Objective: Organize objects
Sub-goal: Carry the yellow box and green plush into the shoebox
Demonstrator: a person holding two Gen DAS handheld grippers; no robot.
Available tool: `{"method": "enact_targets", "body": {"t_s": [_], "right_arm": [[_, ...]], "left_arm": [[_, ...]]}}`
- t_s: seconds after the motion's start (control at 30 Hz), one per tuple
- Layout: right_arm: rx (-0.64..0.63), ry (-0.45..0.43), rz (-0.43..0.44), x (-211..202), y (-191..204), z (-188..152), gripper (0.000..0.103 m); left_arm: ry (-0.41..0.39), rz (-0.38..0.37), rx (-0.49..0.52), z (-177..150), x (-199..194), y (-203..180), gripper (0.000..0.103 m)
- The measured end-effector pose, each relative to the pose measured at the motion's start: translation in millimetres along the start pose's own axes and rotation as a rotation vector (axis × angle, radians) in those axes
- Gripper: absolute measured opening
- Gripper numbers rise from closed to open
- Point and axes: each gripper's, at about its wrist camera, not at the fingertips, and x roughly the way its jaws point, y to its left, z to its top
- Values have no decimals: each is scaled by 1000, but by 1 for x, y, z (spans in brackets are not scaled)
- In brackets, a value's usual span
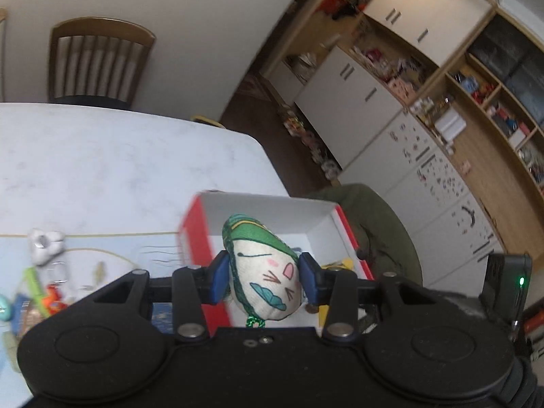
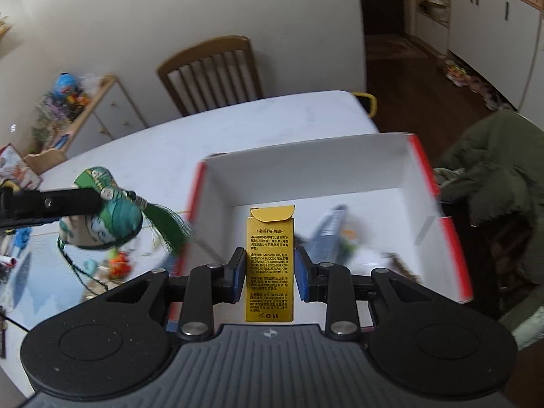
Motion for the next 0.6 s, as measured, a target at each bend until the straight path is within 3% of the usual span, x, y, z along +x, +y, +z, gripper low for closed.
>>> {"method": "enact_targets", "body": {"t_s": [0.27,0.6], "right_arm": [[22,4,-58,8,-50,17,29],[-40,55,-70,50,-71,35,29]], "left_arm": [[74,10,47,-6,57,-47,42],[113,63,100,-13,97,-77,43]]}}
